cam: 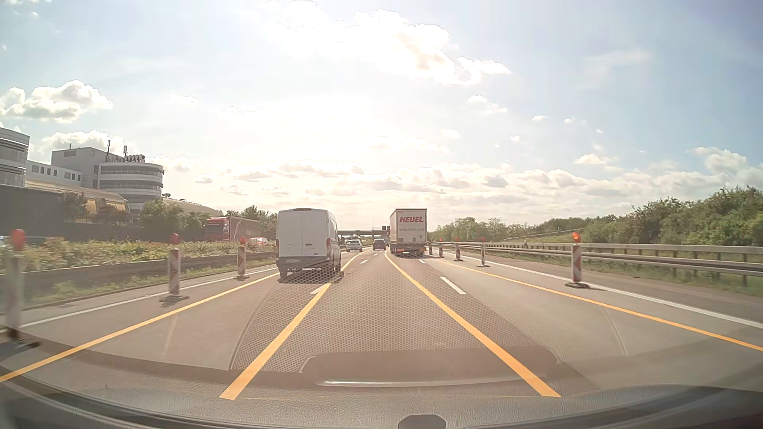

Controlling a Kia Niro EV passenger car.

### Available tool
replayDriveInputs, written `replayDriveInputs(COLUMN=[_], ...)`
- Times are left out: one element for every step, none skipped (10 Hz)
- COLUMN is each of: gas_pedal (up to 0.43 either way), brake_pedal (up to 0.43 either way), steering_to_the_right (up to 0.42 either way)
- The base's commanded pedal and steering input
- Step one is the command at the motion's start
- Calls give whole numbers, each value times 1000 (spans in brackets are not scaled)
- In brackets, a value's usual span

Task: Follow the waypoints while adhering to traffic rules and regulations

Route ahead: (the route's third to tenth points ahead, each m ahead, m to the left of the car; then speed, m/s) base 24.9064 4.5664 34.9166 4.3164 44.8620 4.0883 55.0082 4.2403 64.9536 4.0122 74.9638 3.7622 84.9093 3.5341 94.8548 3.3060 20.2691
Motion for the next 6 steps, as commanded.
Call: replayDriveInputs(gas_pedal=[87,87,87,87,87,87], brake_pedal=[0,0,0,0,0,0], steering_to_the_right=[-9,-9,-9,-9,-9,-9])
